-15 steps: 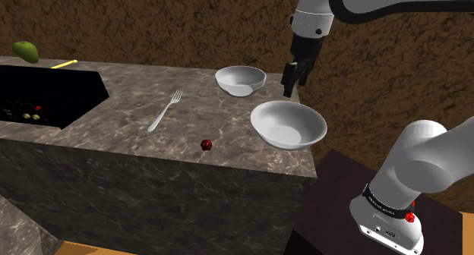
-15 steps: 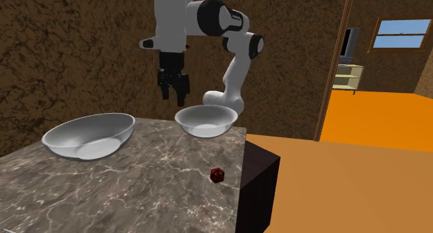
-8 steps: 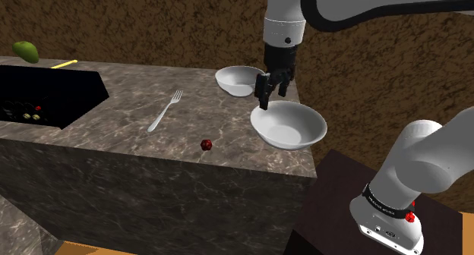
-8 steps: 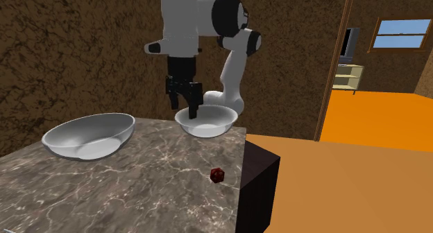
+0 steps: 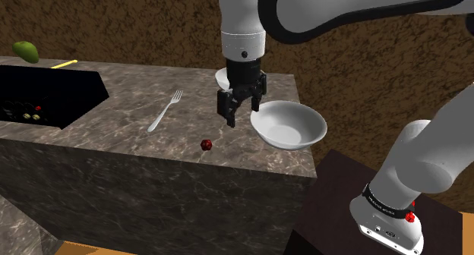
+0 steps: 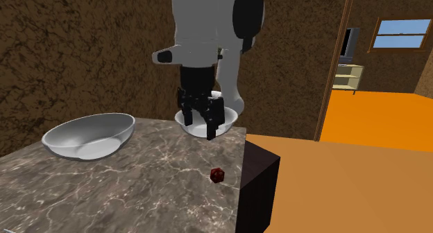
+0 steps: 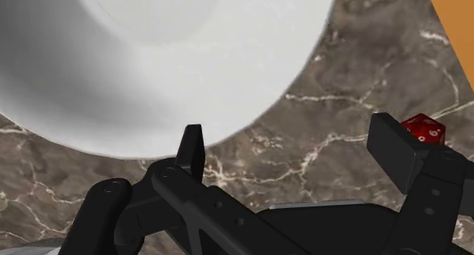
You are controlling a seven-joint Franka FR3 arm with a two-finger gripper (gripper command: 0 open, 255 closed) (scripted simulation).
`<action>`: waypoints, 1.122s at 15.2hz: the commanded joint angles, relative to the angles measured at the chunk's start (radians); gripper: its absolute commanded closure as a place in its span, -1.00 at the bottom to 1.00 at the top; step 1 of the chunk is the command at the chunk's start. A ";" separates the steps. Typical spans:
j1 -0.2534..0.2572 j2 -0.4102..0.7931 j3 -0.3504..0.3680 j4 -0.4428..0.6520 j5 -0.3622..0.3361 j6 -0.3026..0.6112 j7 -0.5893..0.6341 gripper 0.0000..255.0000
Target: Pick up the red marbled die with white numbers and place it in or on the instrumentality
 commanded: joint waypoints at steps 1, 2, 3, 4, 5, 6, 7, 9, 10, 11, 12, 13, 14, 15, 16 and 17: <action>0.005 0.087 0.043 0.087 -0.030 -0.015 0.069 -1.00; 0.012 0.130 0.062 0.125 -0.048 -0.020 0.103 -1.00; 0.020 0.174 0.081 0.165 -0.068 -0.026 0.138 -1.00; 0.030 0.220 0.098 0.207 -0.090 -0.034 0.172 -1.00; 0.044 0.268 0.113 0.251 -0.114 -0.043 0.207 -1.00; 0.060 0.317 0.127 0.298 -0.140 -0.054 0.242 -1.00; 0.080 0.368 0.137 0.347 -0.167 -0.067 0.276 -1.00; 0.085 0.371 0.133 0.337 -0.168 -0.055 0.279 -1.00; 0.084 0.368 0.133 0.320 -0.166 -0.041 0.278 -1.00; 0.082 0.366 0.132 0.304 -0.164 -0.026 0.277 -1.00; 0.081 0.363 0.132 0.288 -0.163 -0.012 0.276 -1.00; 0.080 0.361 0.131 0.272 -0.162 0.002 0.275 -1.00; 0.079 0.359 0.131 0.257 -0.161 0.016 0.275 -1.00; 0.078 0.357 0.130 0.233 -0.160 0.037 0.274 -1.00; 0.077 0.357 0.130 0.233 -0.159 0.037 0.274 -1.00; 0.078 0.357 0.130 0.233 -0.160 0.037 0.274 -1.00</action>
